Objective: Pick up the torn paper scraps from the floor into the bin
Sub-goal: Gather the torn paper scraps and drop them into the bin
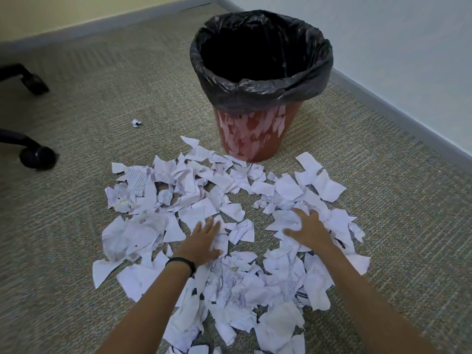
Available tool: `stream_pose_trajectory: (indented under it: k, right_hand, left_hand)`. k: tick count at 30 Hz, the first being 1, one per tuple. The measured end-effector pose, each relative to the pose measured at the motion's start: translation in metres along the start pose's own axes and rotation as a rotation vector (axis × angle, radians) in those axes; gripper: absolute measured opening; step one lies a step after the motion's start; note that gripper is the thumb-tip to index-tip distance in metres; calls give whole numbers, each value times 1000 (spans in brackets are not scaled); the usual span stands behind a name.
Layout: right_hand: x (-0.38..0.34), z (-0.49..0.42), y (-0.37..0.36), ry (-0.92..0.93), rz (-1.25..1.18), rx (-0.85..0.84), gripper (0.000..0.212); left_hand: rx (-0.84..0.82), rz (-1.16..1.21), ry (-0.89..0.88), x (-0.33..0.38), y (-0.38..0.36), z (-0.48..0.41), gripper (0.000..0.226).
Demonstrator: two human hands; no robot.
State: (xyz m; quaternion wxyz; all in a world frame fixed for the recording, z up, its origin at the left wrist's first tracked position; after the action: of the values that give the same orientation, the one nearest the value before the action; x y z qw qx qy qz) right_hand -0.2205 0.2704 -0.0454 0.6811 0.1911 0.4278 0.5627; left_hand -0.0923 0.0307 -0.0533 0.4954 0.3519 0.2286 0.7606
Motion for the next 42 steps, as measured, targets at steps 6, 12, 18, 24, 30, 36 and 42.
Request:
stream_pose_trajectory:
  k: [6, 12, 18, 24, 30, 36, 42]
  right_hand:
    - [-30, 8, -13, 77, 98, -39, 81]
    - [-57, 17, -25, 158, 152, -27, 55]
    - [-70, 18, -53, 249, 131, -199, 28]
    - [-82, 32, -35, 248, -100, -274, 28]
    - [-122, 59, 37, 251, -536, -366, 21]
    - [-167, 81, 119, 438, -1105, -273, 19]
    - [-202, 85, 195, 566, -1647, -189, 16]
  left_hand:
    - [-148, -178, 33, 3, -16, 3, 114]
    - [75, -333, -7, 12, -6, 13, 70]
    - [188, -163, -70, 0, 5, 20, 45]
    - [235, 5, -31, -14, 16, 27, 16]
    - [565, 507, -98, -15, 71, 48, 23]
    - [845, 1019, -241, 13, 150, 90, 14]
    - [1004, 1137, -379, 59, 244, 129, 22]
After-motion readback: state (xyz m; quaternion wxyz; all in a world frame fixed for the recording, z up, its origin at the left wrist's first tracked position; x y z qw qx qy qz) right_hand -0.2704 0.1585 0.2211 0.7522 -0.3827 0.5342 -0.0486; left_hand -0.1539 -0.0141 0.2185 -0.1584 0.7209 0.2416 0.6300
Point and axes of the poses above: each hand's wrist, its own z-axis away from the middle knuckle, its own y-axis out of the back of the hand, x = y × z, the point moved 8 cm from there along -z, towards the middle knuckle, and after that the axes turned 3 degrees about -x, right-handed, at the moved point
